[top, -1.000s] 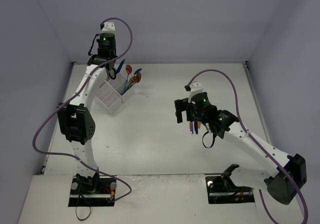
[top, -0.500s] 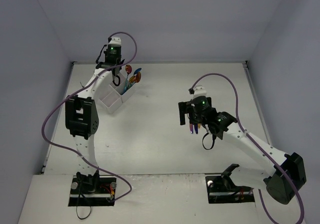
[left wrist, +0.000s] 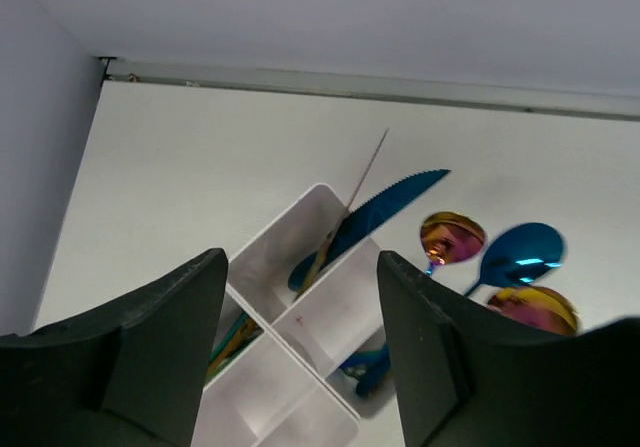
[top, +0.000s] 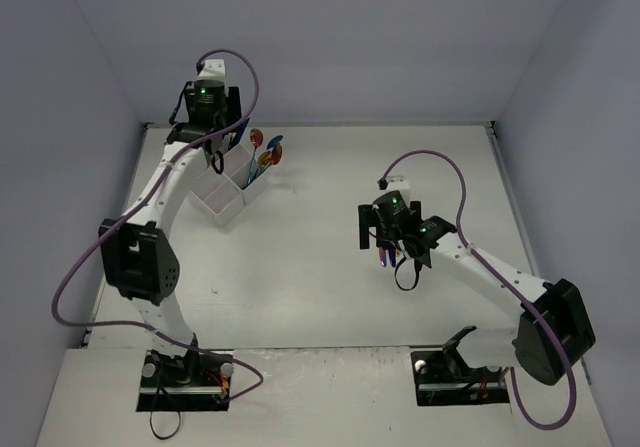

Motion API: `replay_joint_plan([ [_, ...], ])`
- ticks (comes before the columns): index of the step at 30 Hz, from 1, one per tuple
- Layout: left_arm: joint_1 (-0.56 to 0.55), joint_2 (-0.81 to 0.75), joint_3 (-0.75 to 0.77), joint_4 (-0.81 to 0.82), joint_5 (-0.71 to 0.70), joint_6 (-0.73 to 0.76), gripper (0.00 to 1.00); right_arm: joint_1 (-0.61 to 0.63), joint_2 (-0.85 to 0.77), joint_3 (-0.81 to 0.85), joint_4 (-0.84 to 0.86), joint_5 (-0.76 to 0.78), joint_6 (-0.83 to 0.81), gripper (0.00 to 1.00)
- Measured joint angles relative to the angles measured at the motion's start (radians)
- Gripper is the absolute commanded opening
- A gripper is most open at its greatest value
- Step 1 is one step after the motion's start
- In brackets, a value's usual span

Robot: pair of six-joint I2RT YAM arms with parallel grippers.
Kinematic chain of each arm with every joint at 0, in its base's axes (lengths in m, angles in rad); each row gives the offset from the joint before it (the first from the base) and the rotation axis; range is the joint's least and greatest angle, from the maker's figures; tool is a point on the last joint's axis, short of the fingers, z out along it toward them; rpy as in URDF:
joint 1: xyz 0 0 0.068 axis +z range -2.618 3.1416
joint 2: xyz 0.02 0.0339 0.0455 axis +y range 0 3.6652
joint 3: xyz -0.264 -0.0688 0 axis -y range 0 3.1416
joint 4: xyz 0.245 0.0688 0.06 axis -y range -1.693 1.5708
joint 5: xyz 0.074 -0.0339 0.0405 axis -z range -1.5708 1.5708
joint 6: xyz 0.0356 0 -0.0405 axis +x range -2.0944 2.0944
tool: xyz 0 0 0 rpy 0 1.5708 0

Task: Sort the eating utensils into containers

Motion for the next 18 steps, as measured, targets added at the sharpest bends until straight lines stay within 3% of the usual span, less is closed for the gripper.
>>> replay_joint_plan([
  [4, 0.000, -0.213, -0.128, -0.033, 0.108, -0.086, 0.66, -0.021, 0.087, 0.001, 0.001, -0.003, 0.024, 0.67],
  [8, -0.001, -0.461, -0.316, -0.063, 0.209, -0.181, 0.67, -0.035, 0.175, 0.013, -0.001, -0.009, 0.041, 0.53],
  [12, -0.002, -0.619, -0.460, -0.111, 0.286, -0.248, 0.70, -0.047, 0.251, 0.050, 0.003, -0.020, 0.051, 0.50],
  [18, -0.002, -0.711, -0.680, -0.188, 0.372, -0.302, 0.72, -0.079, 0.344, 0.097, 0.009, -0.039, 0.060, 0.47],
])
